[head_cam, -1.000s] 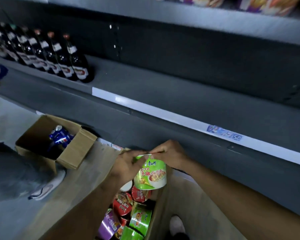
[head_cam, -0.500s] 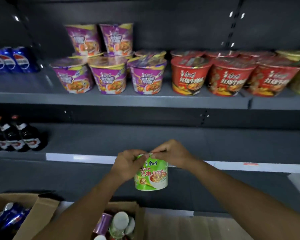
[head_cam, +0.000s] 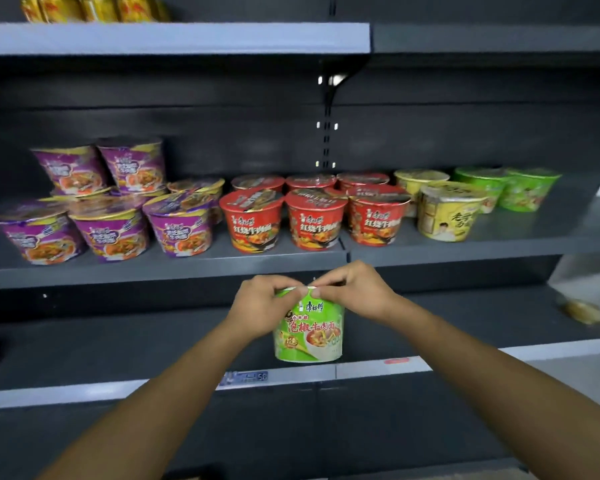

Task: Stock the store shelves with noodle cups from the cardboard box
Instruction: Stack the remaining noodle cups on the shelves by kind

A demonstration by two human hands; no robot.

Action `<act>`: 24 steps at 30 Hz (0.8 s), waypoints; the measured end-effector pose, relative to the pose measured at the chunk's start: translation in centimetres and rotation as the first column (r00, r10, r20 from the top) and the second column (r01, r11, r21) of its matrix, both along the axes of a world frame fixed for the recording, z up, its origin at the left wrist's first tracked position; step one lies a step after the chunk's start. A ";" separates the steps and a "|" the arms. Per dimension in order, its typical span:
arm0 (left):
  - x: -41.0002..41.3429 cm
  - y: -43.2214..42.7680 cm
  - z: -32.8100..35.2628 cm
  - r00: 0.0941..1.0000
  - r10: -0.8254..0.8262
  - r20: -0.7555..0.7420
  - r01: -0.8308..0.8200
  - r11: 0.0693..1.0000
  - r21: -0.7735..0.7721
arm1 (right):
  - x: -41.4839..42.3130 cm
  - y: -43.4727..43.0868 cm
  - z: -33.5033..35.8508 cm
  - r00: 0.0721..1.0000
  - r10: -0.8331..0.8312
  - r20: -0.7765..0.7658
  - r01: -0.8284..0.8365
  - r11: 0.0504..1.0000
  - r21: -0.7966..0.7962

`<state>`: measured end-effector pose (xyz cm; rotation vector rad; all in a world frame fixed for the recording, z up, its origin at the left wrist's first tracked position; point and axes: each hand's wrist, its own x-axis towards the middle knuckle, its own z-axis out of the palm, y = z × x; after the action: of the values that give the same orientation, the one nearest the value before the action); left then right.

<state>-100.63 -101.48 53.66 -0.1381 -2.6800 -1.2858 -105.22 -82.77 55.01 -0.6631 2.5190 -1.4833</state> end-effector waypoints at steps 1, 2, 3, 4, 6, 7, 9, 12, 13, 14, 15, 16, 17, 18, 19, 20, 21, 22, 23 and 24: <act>-0.3 1.3 0.7 1.000 -0.010 -0.009 0.010 1.000 0.005 | 0.0 1.4 0.7 1.000 -0.019 -0.008 0.019 1.000 -0.008; -0.4 2.7 1.4 0.999 -0.022 -0.024 0.022 1.000 0.008 | 0.1 2.7 1.3 0.999 -0.037 -0.014 0.036 0.999 -0.014; -0.6 3.9 2.0 0.999 -0.031 -0.036 0.032 0.999 0.009 | 0.1 3.9 2.0 0.998 -0.050 -0.023 0.049 0.999 -0.020; -0.8 5.3 2.6 0.998 -0.044 -0.051 0.045 0.999 0.010 | 0.2 5.2 2.6 0.997 -0.063 -0.038 0.063 0.998 -0.021; -1.2 7.9 3.8 0.994 -0.068 -0.086 0.069 0.998 0.009 | 0.3 7.8 3.7 0.991 -0.103 -0.085 0.101 0.994 -0.032; -1.5 9.2 4.4 0.991 -0.073 -0.108 0.074 0.997 0.009 | 0.3 9.0 4.2 0.986 -0.126 -0.107 0.121 0.991 -0.047; -2.3 11.5 5.6 0.985 -0.082 -0.150 0.085 0.996 0.014 | 0.1 11.3 5.2 0.977 -0.162 -0.136 0.151 0.984 -0.092; -3.6 14.5 7.3 0.975 -0.101 -0.196 0.108 0.994 0.028 | -0.6 14.2 6.6 0.959 -0.223 -0.178 0.198 0.969 -0.146; -4.1 15.4 7.7 0.973 -0.106 -0.205 0.116 0.993 0.037 | -0.8 15.0 7.0 0.952 -0.241 -0.188 0.211 0.963 -0.167; -4.7 16.2 8.1 0.971 -0.113 -0.211 0.127 0.991 0.053 | -1.1 15.8 7.3 0.946 -0.256 -0.197 0.219 0.957 -0.190; -5.3 17.0 8.5 0.969 -0.123 -0.215 0.141 0.987 0.070 | -1.5 16.6 7.6 0.940 -0.272 -0.208 0.229 0.951 -0.209; -6.0 17.8 8.9 0.966 -0.139 -0.216 0.161 0.983 0.086 | -1.8 17.3 7.9 0.932 -0.286 -0.221 0.237 0.946 -0.222; -6.6 18.5 9.3 0.963 -0.160 -0.215 0.185 0.978 0.101 | -2.2 18.1 8.2 0.926 -0.299 -0.229 0.247 0.942 -0.228; -7.3 19.2 9.7 0.960 -0.182 -0.214 0.210 0.971 0.117 | -2.6 18.8 8.5 0.924 -0.305 -0.230 0.252 0.939 -0.234; -8.0 19.9 10.1 0.957 -0.199 -0.211 0.229 0.965 0.131 | -3.0 19.5 8.8 0.924 -0.309 -0.225 0.255 0.937 -0.238; -8.6 20.6 10.5 0.955 -0.213 -0.208 0.245 0.959 0.143 | -3.5 20.2 9.1 0.925 -0.313 -0.216 0.260 0.935 -0.240; -9.2 21.2 11.0 0.952 -0.227 -0.207 0.260 0.954 0.150 | -4.0 20.9 9.4 0.925 -0.318 -0.206 0.267 0.933 -0.241; -10.0 21.8 11.5 0.948 -0.241 -0.207 0.275 0.948 0.157 | -4.5 21.6 9.8 0.924 -0.325 -0.200 0.276 0.931 -0.238; -10.6 22.4 11.9 0.944 -0.256 -0.208 0.291 0.943 0.160 | -5.0 22.2 10.1 0.921 -0.331 -0.204 0.284 0.931 -0.230; -11.4 23.0 12.3 0.941 -0.269 -0.205 0.304 0.939 0.163 | -5.5 22.8 10.4 0.918 -0.338 -0.210 0.293 0.931 -0.218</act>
<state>-112.00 -78.48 65.94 -0.6115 -2.4314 -1.5243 -110.67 -59.93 65.42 -0.5051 2.8072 -1.8651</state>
